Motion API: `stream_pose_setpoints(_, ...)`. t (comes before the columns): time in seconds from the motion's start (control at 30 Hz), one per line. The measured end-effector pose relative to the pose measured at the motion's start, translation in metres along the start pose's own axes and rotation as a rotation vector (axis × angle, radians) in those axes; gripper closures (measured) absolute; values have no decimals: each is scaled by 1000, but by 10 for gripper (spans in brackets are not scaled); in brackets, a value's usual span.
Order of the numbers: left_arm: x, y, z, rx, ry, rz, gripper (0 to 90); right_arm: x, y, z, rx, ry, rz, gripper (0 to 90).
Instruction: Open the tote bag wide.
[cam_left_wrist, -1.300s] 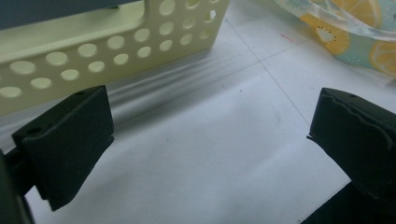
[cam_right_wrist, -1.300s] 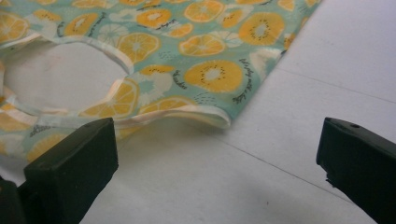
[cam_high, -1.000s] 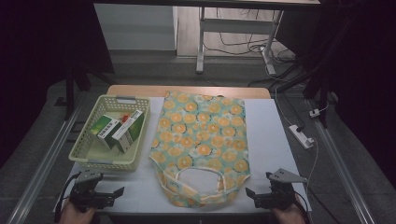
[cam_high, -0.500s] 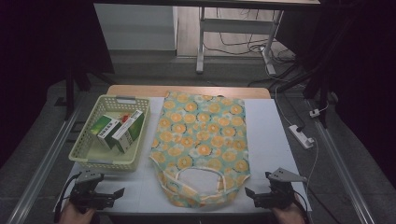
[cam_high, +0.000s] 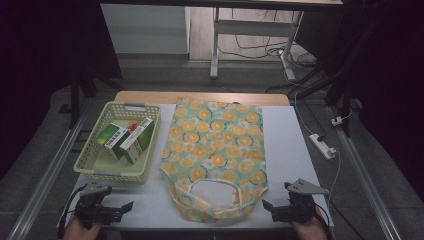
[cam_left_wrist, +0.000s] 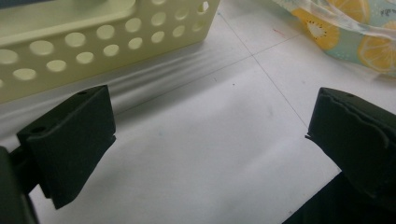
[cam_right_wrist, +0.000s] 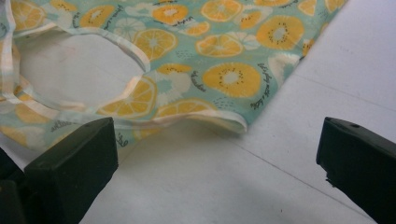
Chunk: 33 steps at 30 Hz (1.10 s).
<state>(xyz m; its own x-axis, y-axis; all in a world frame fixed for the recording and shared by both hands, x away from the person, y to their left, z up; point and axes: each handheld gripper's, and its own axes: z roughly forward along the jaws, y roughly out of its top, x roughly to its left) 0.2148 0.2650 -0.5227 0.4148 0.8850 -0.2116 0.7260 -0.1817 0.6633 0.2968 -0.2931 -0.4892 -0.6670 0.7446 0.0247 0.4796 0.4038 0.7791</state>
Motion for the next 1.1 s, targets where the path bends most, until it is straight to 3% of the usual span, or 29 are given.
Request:
stream_pose_setpoints(0.37, 0, 0, 0, -1, 5, -3, 7, 4, 2, 4, 12, 20, -32, 0)
stream_pose_setpoints(0.57, -1, 0, 1, 8, 27, -4, 8, 10, 7, 7, 8, 33, -66, 0)
stream_pose_setpoints(0.9, 2, 1, 0, 1, 34, -38, 12, 22, 13, 13, -10, 80, -126, 0)
stream_pose_setpoints(1.1, 1, 2, -1, -10, 63, -23, 11, 30, 19, 17, -8, 116, -139, 0)
